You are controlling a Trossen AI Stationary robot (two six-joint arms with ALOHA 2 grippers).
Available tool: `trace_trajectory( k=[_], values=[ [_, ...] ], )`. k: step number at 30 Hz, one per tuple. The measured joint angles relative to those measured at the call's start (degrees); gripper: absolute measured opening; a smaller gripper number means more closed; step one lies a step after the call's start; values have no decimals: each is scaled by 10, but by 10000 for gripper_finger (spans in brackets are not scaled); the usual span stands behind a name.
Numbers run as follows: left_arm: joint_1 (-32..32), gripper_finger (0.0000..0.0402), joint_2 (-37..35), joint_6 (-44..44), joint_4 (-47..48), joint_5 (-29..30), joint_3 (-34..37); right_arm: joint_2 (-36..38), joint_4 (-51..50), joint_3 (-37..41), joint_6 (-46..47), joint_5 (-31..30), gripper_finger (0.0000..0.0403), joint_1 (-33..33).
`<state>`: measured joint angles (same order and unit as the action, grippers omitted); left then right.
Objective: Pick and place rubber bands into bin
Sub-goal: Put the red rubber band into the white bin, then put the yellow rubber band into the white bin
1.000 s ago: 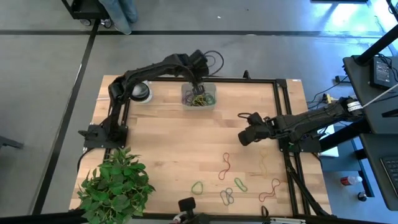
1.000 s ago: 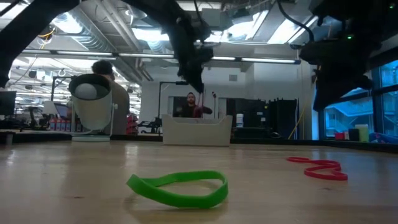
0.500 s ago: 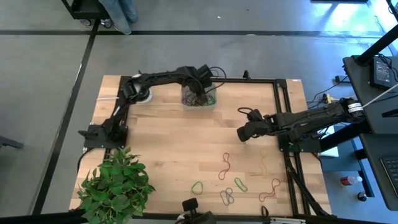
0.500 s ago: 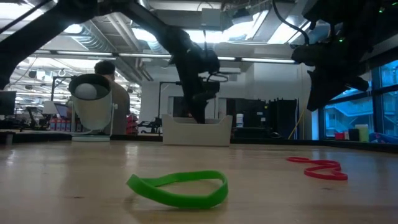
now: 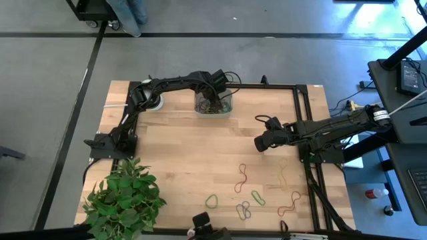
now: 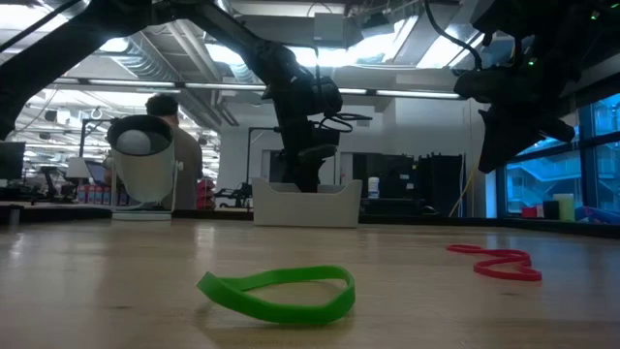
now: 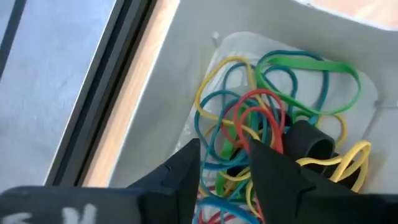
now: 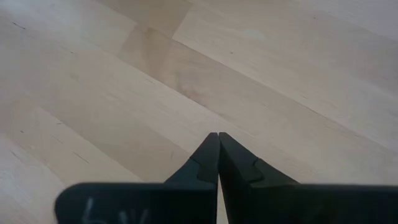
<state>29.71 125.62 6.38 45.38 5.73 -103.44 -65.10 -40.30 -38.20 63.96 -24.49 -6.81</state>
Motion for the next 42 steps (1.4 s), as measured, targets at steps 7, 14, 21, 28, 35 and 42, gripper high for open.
trace_trajectory(
  k=[7, 14, 21, 28, 35, 42],
  values=[
    [-6, 138, -1, -34, 59, 4, -18, 0, 0, 0, -2, 0, 11, 0],
    [-24, 138, -2, -74, 106, 4, -43, 0, -1, 0, -2, 2, 11, 0],
    [-41, 138, -3, -89, 116, 6, -53, 0, -3, 0, -2, 7, 12, 0],
    [-50, 138, -3, -92, 117, 7, -53, 0, -3, 0, 1, 23, 12, -20],
    [-53, 138, -40, -82, 123, 2, -53, 12, -3, 0, 3, 22, 12, -80],
    [-54, 105, -94, -92, 124, -19, -53, 36, -15, 0, 17, 5, 12, -117]
  ],
)
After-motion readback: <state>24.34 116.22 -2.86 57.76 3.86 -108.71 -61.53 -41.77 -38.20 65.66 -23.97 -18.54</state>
